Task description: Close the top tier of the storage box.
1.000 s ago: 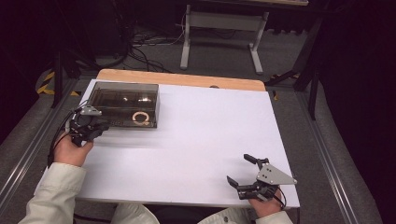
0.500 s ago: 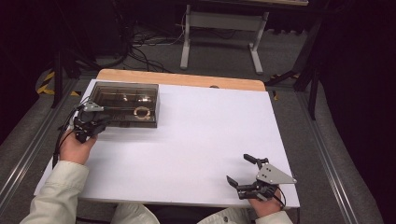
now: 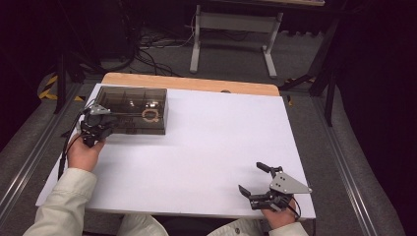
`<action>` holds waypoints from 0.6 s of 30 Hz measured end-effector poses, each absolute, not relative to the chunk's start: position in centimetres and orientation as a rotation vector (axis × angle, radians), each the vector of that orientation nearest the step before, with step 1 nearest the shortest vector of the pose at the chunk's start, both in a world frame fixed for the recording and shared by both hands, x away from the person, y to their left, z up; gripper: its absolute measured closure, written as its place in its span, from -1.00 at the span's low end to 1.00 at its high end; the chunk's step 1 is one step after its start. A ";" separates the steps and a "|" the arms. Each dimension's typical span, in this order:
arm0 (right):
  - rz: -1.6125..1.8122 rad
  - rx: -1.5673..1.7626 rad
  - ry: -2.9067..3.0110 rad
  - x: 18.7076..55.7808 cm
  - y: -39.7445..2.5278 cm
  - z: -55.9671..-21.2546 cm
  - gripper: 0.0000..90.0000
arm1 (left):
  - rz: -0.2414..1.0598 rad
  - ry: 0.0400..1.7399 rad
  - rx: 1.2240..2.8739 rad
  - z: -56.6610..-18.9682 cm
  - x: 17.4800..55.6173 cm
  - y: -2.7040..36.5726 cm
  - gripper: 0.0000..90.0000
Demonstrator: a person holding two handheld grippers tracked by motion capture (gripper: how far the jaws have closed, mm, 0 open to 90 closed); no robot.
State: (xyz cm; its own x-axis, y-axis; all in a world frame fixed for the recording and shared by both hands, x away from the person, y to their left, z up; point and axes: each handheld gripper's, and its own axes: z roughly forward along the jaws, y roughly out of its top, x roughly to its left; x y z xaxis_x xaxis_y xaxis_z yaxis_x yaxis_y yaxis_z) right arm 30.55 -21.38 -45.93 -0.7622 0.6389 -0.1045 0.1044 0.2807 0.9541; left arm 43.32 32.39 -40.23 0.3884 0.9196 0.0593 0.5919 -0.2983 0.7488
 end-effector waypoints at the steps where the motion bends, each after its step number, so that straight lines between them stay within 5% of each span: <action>1: 1.496 0.665 2.082 30.5 -21.4 -45.9 -0.88 | 0.655 1.294 2.000 -40.3 43.4 32.4 0.99; 18: 1.498 0.660 2.080 30.7 -21.3 -45.9 -0.88 | 0.682 1.272 2.004 -39.3 42.6 32.1 0.96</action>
State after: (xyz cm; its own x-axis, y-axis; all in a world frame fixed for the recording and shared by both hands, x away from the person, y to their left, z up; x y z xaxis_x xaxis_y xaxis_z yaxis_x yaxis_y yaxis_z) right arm 30.65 -21.35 -45.90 -0.7631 0.6372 -0.1078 0.0999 0.2811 0.9545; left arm 42.62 32.06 -39.30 0.3913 0.9169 0.0789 0.5730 -0.3098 0.7588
